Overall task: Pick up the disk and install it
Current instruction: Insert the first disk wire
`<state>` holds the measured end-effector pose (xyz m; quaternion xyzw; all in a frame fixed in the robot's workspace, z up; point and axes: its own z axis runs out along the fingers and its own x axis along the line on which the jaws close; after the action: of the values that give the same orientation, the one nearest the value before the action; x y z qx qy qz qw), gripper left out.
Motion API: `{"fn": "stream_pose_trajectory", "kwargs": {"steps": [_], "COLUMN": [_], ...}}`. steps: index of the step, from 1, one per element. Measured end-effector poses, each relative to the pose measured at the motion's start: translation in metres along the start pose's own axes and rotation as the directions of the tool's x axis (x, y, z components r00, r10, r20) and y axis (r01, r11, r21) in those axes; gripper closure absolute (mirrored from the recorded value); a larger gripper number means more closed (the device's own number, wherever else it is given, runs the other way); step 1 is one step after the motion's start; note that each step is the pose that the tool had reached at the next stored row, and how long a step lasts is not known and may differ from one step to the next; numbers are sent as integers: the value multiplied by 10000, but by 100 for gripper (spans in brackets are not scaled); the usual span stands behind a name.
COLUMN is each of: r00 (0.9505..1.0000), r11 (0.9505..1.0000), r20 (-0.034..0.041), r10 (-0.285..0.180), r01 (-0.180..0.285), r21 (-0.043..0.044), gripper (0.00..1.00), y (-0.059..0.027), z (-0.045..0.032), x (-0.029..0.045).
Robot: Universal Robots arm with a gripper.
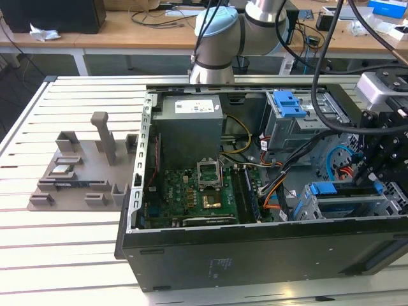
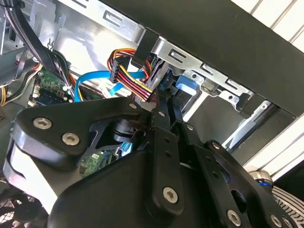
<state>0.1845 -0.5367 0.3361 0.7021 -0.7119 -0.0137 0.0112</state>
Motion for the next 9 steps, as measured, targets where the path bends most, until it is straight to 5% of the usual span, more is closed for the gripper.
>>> {"fn": "stream_pose_trajectory", "kwargs": {"steps": [6, 9], "r00": [10000, 10000], "r11": [10000, 10000], "r20": [3, 5], "r10": [1, 1], "r01": [-1, -1], "r21": [-1, 0], "gripper": [76, 76], "y": [1, 4], "z": [1, -91], "x": [0, -1]}}
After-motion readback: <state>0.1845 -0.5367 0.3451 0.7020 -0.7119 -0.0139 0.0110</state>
